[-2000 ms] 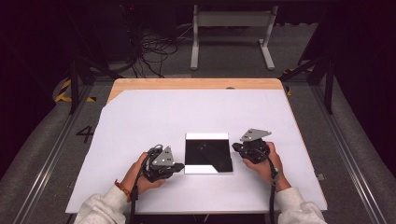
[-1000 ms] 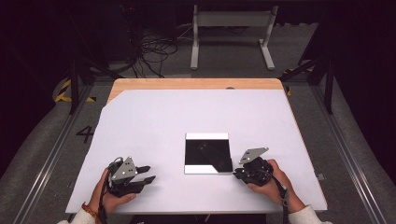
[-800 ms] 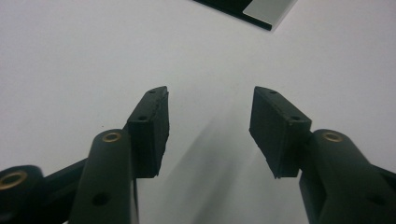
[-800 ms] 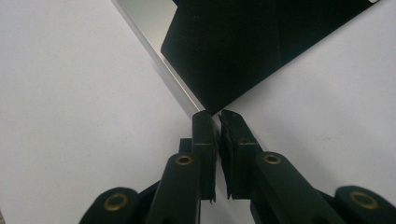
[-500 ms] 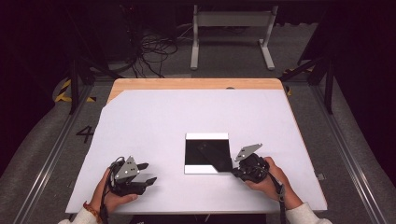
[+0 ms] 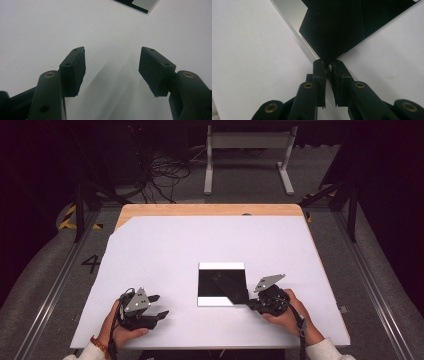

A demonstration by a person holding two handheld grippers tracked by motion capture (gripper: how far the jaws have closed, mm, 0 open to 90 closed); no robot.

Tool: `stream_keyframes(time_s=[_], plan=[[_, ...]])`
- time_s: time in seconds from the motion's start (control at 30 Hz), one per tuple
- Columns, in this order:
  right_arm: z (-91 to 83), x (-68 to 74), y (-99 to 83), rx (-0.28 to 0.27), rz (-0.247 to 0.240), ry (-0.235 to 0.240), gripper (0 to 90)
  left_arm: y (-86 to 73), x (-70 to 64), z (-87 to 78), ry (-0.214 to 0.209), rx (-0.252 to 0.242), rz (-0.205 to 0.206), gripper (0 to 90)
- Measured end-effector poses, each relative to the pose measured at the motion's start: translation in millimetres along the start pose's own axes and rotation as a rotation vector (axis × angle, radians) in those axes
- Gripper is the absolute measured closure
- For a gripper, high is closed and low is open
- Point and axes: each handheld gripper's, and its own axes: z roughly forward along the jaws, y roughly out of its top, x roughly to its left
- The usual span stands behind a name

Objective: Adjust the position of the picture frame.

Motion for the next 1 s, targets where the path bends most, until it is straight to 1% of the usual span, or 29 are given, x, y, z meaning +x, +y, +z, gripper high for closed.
stream_keyframes(time_s=[0.07, 0.27, 0.4, 0.47, 0.57, 0.7, 0.77, 0.87, 1.0], plan=[[-0.3, -0.4, -0.6, -0.004, 0.011, 0.003, 82.1, 0.1, 0.1, -0.4, 0.001, -0.005, -0.002, 38.9], [-1.3, 0.7, -0.8, -0.015, 0.003, -0.003, 80.7, 0.2, 0.0, -0.6, 0.002, -0.006, 0.003, 38.7], [-1.7, -0.4, -1.5, -0.027, 0.004, 0.007, 80.2, 0.4, 0.2, -0.1, -0.004, -0.008, -0.005, 38.3], [-1.1, -1.2, -1.7, -0.027, 0.012, 0.009, 79.7, 0.5, 0.3, 0.0, -0.003, -0.007, -0.005, 38.1], [-1.0, -1.2, -1.4, -0.031, 0.017, 0.011, 78.4, 1.2, -0.5, -0.5, 0.015, -0.012, -0.004, 38.0], [-0.8, -4.0, -2.8, -0.044, 0.043, 0.033, 78.4, 1.2, -0.1, -0.2, 0.008, -0.013, -0.008, 37.9], [-1.2, -4.9, -3.0, -0.050, 0.045, 0.038, 78.3, 1.4, -0.1, 0.4, 0.008, -0.015, -0.010, 37.6], [-2.3, -4.9, -3.1, -0.060, 0.049, 0.041, 78.2, 1.7, -0.3, 0.6, 0.007, -0.013, -0.003, 37.1], [-2.6, -5.0, -3.4, -0.067, 0.052, 0.043, 77.5, 1.8, -1.8, 1.0, 0.003, -0.013, -0.007, 37.0]])
